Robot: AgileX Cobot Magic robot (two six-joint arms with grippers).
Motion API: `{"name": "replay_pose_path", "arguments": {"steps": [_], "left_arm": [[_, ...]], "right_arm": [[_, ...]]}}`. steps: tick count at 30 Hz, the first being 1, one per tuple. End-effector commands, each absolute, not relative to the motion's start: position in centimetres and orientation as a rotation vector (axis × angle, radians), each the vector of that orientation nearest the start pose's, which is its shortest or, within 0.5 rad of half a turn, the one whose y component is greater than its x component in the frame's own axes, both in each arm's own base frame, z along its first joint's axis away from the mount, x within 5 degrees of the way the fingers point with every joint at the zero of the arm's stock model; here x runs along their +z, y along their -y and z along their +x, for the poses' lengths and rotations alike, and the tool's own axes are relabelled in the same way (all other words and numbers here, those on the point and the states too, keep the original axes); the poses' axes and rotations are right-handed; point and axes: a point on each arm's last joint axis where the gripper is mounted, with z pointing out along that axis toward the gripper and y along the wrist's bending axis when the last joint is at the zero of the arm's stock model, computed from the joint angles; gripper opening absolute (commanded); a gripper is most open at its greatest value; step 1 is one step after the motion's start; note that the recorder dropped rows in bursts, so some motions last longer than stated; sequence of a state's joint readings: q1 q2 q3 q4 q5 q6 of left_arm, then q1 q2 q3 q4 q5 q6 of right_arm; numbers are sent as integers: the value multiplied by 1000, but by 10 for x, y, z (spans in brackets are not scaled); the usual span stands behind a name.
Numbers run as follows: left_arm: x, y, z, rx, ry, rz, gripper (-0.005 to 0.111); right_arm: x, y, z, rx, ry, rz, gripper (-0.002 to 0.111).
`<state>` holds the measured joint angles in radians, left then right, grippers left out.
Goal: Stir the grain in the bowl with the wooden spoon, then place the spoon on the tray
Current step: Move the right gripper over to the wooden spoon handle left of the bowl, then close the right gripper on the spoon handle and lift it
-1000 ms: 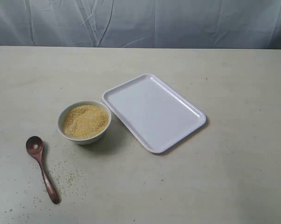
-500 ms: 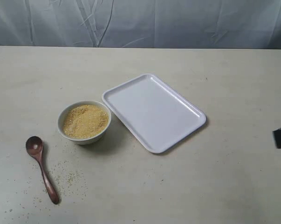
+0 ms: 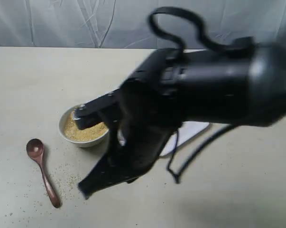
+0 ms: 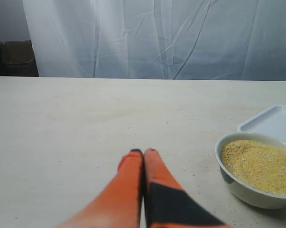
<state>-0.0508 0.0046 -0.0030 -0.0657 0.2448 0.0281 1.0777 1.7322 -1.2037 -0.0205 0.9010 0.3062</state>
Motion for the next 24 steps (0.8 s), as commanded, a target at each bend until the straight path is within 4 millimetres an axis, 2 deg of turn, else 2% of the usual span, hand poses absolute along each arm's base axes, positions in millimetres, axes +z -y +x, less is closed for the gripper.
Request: {"name": "replay_pose_path", "arguments": {"steps": [1,4,8,15,24], "left_arm": [[192,4,55,-79,-1715,23,0],[192,4,55,-79,-1715,23,0],[192,4,55,-79,-1715,23,0],[192,4,55,-80,-1715,22,0],[193,4,55,-80,-1711,22,0]], "right_arm": [[201,-364,165,108,-2717,-1239,-1],[191,-407,167,142,-2643,-1280,-1],[185,-432,166,198,-2599,-1278,-1],[178,-452,172,244,-2578,-1260,-1],[171,-458,174,292,-2544,-1244,-1]]}}
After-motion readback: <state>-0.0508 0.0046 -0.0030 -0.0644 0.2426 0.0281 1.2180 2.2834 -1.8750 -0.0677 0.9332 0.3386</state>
